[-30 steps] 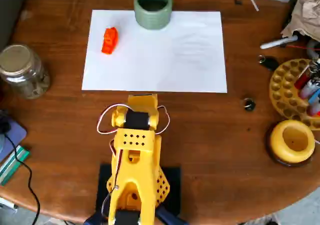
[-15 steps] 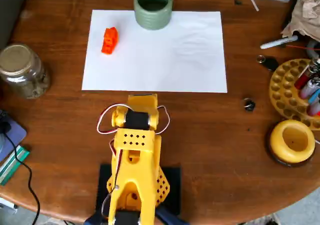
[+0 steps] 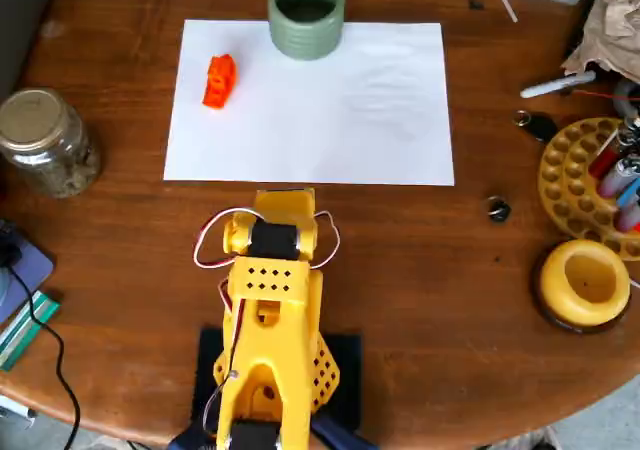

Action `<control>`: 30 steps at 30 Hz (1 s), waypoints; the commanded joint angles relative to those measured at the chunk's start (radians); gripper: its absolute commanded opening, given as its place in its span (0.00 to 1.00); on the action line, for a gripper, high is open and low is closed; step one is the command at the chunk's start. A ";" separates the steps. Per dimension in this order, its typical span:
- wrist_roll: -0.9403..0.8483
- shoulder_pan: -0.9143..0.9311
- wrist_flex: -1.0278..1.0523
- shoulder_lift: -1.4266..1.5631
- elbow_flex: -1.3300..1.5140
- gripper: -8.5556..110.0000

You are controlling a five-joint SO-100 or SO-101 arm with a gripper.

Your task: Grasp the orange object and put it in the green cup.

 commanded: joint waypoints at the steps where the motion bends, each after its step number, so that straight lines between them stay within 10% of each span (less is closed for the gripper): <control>1: -0.006 0.000 0.005 0.006 0.000 0.07; 8: 0.179 -0.020 -0.225 0.006 0.000 0.07; 17: 1.100 -0.055 -0.383 0.006 0.000 0.07; 30: 1.483 -0.273 -1.075 -0.459 -0.003 0.07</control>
